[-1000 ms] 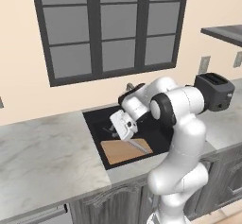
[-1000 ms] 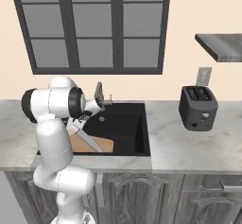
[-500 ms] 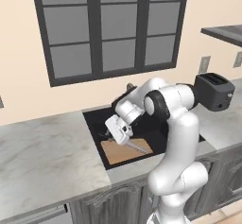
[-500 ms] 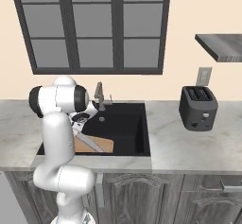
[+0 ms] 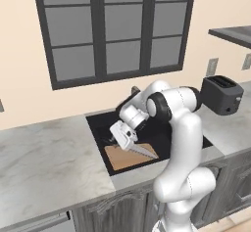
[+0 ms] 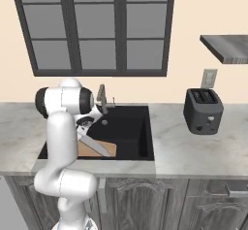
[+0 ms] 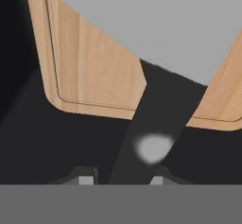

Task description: Move the cutting board and knife to the sink. Then move spray from the cabinet to the counter.

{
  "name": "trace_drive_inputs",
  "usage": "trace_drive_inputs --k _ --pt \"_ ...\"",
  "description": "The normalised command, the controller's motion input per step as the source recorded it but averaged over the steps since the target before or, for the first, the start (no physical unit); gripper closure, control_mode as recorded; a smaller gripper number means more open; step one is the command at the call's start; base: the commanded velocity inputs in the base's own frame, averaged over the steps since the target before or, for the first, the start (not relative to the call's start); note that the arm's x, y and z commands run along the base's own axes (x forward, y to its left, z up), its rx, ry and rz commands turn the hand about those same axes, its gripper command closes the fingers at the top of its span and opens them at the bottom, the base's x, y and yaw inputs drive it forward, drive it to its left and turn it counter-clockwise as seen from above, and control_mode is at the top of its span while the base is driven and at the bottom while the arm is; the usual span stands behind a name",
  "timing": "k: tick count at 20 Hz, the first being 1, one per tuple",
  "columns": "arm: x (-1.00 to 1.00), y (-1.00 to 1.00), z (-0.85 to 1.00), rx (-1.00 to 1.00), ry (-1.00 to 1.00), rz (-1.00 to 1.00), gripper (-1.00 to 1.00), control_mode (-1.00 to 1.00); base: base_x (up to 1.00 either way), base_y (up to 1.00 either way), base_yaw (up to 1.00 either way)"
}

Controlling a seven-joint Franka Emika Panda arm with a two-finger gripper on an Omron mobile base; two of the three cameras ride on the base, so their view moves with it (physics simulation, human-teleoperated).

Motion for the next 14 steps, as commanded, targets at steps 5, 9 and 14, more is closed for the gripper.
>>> trace_drive_inputs --k 5,9,14 --pt "0.01 -0.48 -0.54 0.02 0.14 0.0 1.0 -1.0 0.0 0.0 0.0" --pt "0.0 -0.26 -0.52 0.0 0.1 0.06 1.0 -1.0 0.0 0.0 0.0" --pt "0.0 0.01 -0.24 0.0 0.0 0.06 1.0 -1.0 0.0 0.0 0.0"
